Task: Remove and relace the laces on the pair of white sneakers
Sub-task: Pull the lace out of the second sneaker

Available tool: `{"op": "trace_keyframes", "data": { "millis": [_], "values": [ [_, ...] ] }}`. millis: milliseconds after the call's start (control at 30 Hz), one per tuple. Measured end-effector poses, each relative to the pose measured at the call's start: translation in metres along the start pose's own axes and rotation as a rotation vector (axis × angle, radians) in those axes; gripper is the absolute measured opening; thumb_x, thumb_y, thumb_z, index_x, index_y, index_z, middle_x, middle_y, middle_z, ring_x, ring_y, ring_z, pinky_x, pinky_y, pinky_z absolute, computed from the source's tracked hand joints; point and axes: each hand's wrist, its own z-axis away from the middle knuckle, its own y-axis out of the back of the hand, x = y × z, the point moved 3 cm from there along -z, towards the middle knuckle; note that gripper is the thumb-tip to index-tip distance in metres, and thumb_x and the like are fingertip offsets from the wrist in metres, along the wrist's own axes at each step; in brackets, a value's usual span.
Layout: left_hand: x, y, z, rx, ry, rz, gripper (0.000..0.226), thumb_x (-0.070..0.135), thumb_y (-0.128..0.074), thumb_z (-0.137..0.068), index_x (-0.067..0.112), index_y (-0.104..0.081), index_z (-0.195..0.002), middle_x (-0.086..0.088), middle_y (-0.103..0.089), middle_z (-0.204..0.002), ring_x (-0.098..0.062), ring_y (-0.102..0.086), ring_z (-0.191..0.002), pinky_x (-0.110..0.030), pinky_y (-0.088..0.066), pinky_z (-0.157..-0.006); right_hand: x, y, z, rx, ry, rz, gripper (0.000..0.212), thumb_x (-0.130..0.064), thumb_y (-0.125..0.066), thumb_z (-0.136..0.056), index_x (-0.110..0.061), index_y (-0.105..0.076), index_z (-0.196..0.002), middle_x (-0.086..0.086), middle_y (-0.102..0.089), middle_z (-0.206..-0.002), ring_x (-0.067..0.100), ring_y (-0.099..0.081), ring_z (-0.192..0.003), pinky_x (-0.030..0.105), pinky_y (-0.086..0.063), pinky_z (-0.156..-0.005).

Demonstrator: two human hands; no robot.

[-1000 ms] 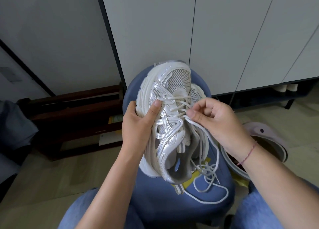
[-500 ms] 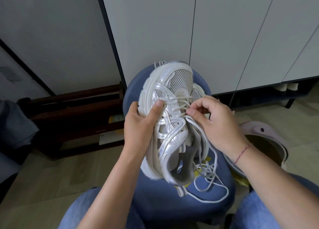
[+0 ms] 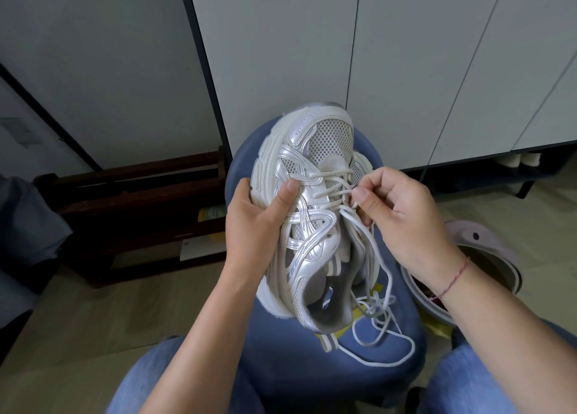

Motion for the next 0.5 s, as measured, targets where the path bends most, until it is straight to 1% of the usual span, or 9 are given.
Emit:
{"op": "trace_keyframes", "data": {
  "millis": [67, 133, 167, 233, 267, 333, 400, 500],
  "values": [
    [0.001, 0.001, 0.001, 0.002, -0.012, 0.001, 0.066, 0.063, -0.078, -0.064, 0.011, -0.060, -0.100, -0.009, -0.073, -0.096, -0.027, -0.071, -0.090, -0.051, -0.057, -0.086, 0.000, 0.000, -0.001, -0.011, -0.012, -0.047, 0.016, -0.008, -0.059, -0.090, -0.015, -0.055, -0.077, -0.006, -0.061, -0.061, 0.003, -0.053, -0.055, 0.021, -0.044, -0.059],
    [0.002, 0.001, 0.001, -0.003, -0.024, -0.012, 0.067, 0.063, -0.077, -0.064, 0.011, -0.060, -0.100, -0.007, -0.074, -0.095, -0.025, -0.071, -0.089, -0.050, -0.057, -0.085, 0.000, 0.002, -0.002, -0.026, -0.039, -0.099, 0.020, -0.004, -0.062, -0.088, -0.018, -0.054, -0.076, -0.009, -0.063, -0.062, 0.000, -0.055, -0.056, 0.016, -0.043, -0.060],
    [0.002, 0.000, 0.001, -0.008, -0.029, -0.019, 0.065, 0.063, -0.077, -0.064, 0.012, -0.060, -0.100, -0.004, -0.074, -0.094, -0.023, -0.072, -0.089, -0.050, -0.057, -0.085, 0.001, 0.004, -0.003, -0.035, -0.053, -0.117, 0.021, -0.004, -0.063, -0.087, -0.020, -0.055, -0.075, -0.007, -0.062, -0.064, 0.001, -0.054, -0.057, 0.017, -0.043, -0.061],
    [0.002, 0.000, 0.001, -0.022, -0.037, -0.023, 0.063, 0.062, -0.077, -0.065, 0.014, -0.060, -0.101, -0.001, -0.074, -0.094, -0.021, -0.072, -0.089, -0.048, -0.058, -0.085, 0.001, 0.008, -0.003, -0.052, -0.074, -0.127, 0.026, -0.006, -0.065, -0.086, -0.026, -0.055, -0.072, 0.003, -0.055, -0.067, 0.008, -0.050, -0.058, 0.023, -0.043, -0.061],
    [0.002, 0.000, 0.000, -0.030, -0.041, -0.016, 0.062, 0.061, -0.078, -0.065, 0.014, -0.060, -0.101, 0.000, -0.074, -0.094, -0.020, -0.072, -0.089, -0.048, -0.058, -0.085, 0.001, 0.010, -0.003, -0.056, -0.093, -0.161, 0.028, -0.005, -0.065, -0.086, -0.026, -0.054, -0.072, 0.008, -0.050, -0.068, 0.010, -0.046, -0.058, 0.023, -0.042, -0.059],
    [0.002, -0.001, 0.000, -0.046, -0.052, -0.001, 0.061, 0.060, -0.078, -0.066, 0.015, -0.060, -0.102, 0.000, -0.075, -0.095, -0.020, -0.072, -0.090, -0.046, -0.059, -0.085, -0.003, 0.011, -0.004, -0.065, -0.149, -0.324, 0.030, 0.007, -0.060, -0.086, -0.017, -0.049, -0.072, 0.005, -0.046, -0.062, 0.007, -0.043, -0.053, 0.016, -0.039, -0.053],
    [0.003, -0.001, -0.001, -0.055, -0.063, -0.001, 0.058, 0.060, -0.077, -0.065, 0.018, -0.061, -0.101, 0.002, -0.075, -0.095, -0.017, -0.072, -0.090, -0.042, -0.059, -0.084, -0.006, 0.011, -0.003, -0.081, -0.233, -0.519, 0.033, 0.012, -0.056, -0.083, -0.014, -0.042, -0.066, 0.002, -0.048, -0.059, 0.006, -0.041, -0.049, 0.012, -0.035, -0.047],
    [0.004, -0.003, -0.002, -0.067, -0.059, 0.016, 0.056, 0.059, -0.077, -0.064, 0.021, -0.061, -0.100, 0.005, -0.076, -0.096, -0.015, -0.072, -0.091, -0.041, -0.058, -0.084, -0.007, 0.012, -0.002, -0.151, -0.461, -0.825, 0.031, 0.000, -0.057, -0.075, -0.021, -0.043, -0.056, 0.003, -0.050, -0.061, 0.003, -0.033, -0.043, 0.011, -0.033, -0.045]
  ]
}}
